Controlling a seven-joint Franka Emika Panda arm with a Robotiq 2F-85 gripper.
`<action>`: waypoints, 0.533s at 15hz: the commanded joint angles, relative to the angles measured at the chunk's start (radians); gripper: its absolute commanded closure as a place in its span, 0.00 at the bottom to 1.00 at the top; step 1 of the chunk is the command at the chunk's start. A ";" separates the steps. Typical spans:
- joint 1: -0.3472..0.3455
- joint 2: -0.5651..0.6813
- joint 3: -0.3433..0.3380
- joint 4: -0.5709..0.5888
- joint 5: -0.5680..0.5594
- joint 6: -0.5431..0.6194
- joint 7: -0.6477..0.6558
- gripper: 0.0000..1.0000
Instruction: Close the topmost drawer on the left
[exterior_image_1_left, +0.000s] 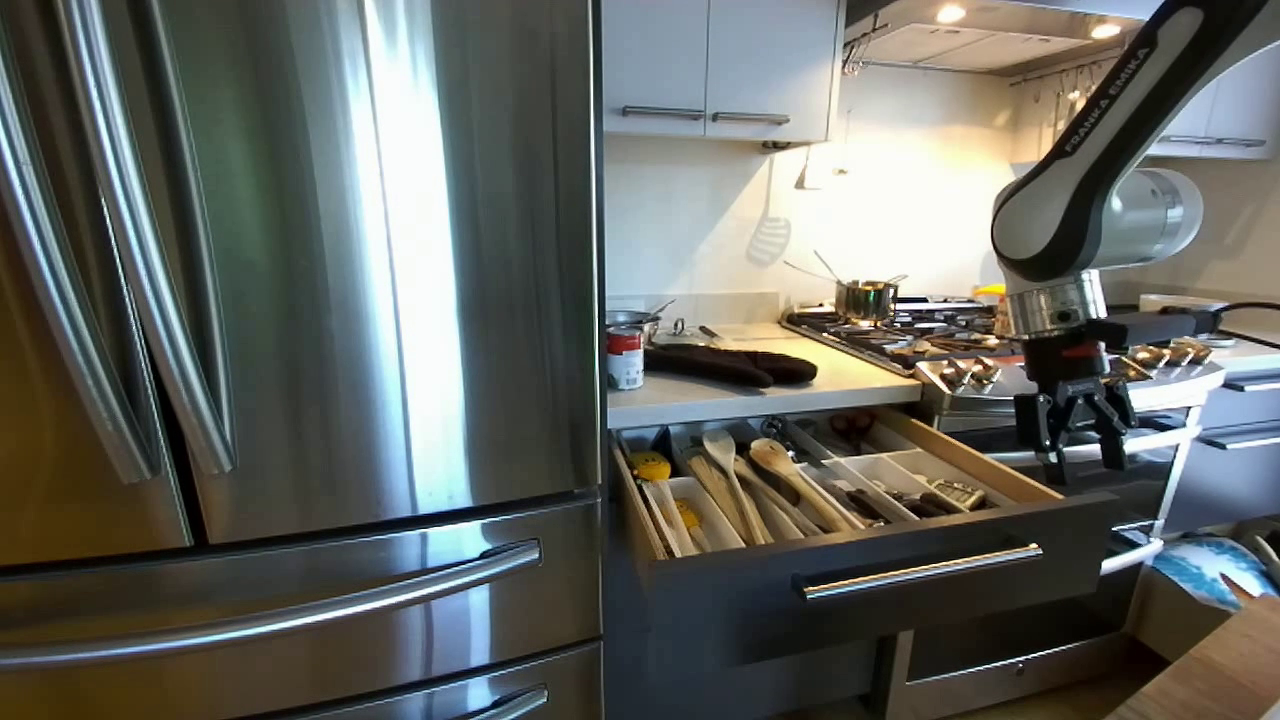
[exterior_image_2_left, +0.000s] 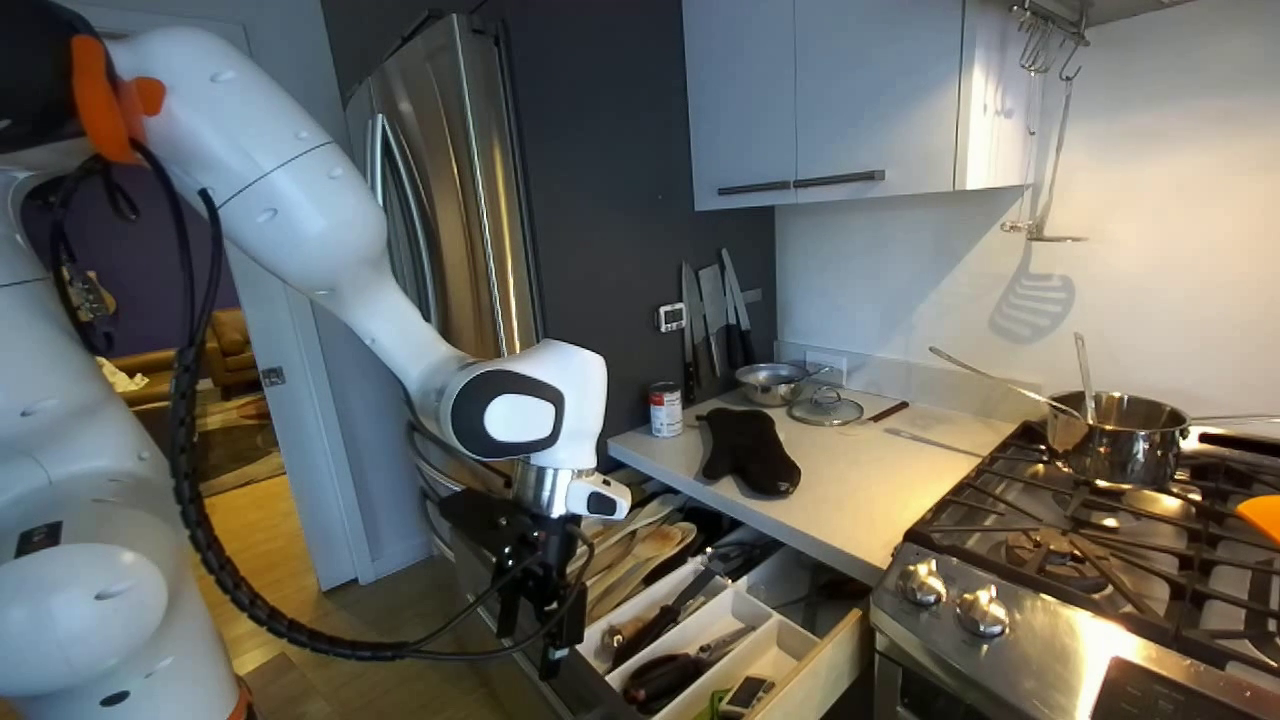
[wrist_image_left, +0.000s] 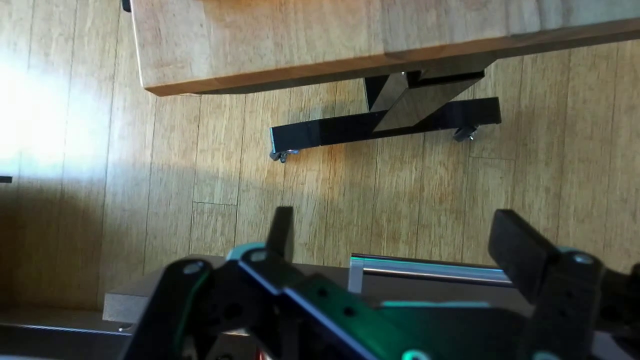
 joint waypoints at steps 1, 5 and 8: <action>0.009 0.092 0.000 0.027 0.038 0.035 -0.003 0.00; 0.010 0.169 0.000 0.044 0.075 0.101 -0.008 0.00; 0.007 0.235 0.000 0.064 0.122 0.164 -0.023 0.00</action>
